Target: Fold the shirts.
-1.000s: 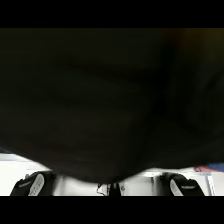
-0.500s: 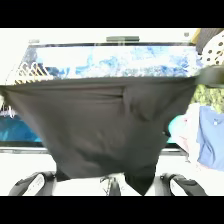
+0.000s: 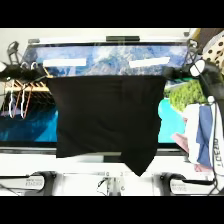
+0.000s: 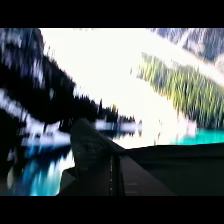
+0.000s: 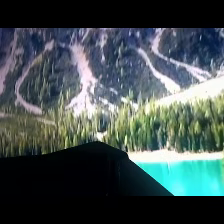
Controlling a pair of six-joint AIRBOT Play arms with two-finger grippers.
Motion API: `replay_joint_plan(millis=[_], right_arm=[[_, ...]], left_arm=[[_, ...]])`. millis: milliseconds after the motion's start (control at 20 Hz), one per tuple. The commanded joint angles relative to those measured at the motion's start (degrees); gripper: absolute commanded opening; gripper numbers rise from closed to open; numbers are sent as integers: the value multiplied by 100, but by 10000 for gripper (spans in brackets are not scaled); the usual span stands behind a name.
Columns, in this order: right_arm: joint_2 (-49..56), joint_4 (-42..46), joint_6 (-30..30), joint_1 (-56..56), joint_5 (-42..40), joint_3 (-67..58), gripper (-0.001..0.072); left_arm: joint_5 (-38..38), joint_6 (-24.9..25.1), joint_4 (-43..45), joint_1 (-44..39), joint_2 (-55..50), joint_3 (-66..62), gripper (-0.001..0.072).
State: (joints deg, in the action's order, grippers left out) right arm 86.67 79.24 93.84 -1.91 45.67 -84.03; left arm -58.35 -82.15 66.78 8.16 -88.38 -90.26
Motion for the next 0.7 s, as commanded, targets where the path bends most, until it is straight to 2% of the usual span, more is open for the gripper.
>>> replay_joint_plan(millis=[0,150,250,450,550,650], right_arm=[[498,-66,293,-7,-1311,7,65],[863,-46,297,-7,-1198,7,65],[1049,-83,295,-7,-887,7,65],[861,-55,-197,-17,306,7,65],[564,13,-640,-24,1228,7,65],[420,232,-688,-24,2157,31,65]], left_arm=[[999,-125,-509,-197,-1025,-752,27],[1095,-129,-750,-223,-1475,-820,28],[603,-125,-748,-214,-1668,-820,28],[-848,15,-730,-50,-1646,-876,28],[-1808,271,-726,66,-1506,-927,28],[-2931,542,-483,109,-1432,-894,27]])
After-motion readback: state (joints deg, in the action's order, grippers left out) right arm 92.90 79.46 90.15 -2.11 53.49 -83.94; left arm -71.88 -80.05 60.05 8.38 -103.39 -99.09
